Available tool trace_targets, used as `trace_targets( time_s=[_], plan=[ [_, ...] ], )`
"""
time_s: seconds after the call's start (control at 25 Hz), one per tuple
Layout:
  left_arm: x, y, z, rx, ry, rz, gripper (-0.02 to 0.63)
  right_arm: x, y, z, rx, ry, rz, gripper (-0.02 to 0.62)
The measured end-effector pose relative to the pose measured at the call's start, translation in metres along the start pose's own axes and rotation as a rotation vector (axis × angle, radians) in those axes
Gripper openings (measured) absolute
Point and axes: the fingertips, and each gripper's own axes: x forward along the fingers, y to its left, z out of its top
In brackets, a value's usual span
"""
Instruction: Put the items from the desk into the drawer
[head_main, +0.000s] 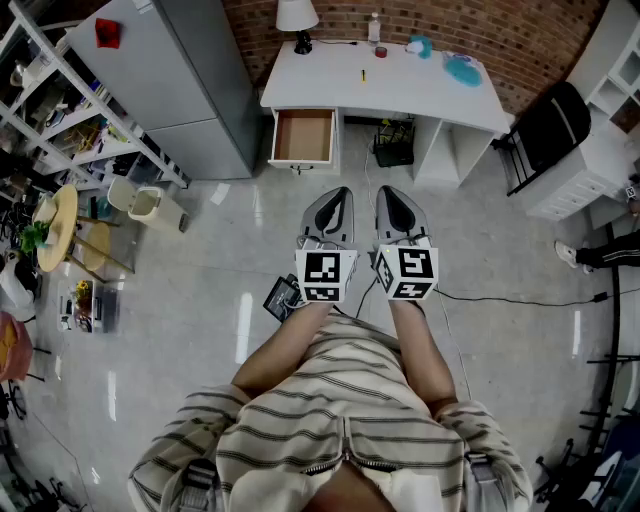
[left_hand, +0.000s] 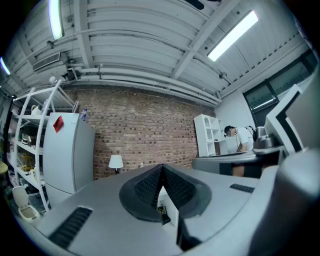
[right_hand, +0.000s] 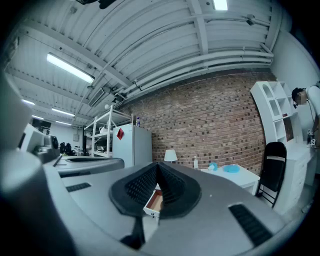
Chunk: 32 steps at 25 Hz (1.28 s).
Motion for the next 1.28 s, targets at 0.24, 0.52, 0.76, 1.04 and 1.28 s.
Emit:
trace_targets(
  time_s=[0.24,0.52,0.76,1.04,1.28],
  plan=[
    [0.002,-0.010,0.000,-0.003,0.004,0.004,0.008,-0.007,-0.008,0.001,-0.003,0.004,0.006,0.011],
    [0.007,-0.039,-0.004,0.000,0.019,0.017,0.008,-0.024,-0.035,0.002,0.018,0.000,0.007,0.011],
    [0.001,-0.072,-0.006,-0.009,0.012,0.058,0.008,-0.050,-0.056,0.001,0.036,-0.010,0.047,0.011],
    [-0.008,-0.102,-0.019,0.022,0.041,0.097,0.008,-0.070,-0.081,-0.004,0.062,-0.011,0.085,0.011],
    [-0.005,-0.102,-0.025,0.024,0.056,0.121,0.008,-0.063,-0.083,-0.011,0.078,-0.002,0.107,0.012]
  ],
)
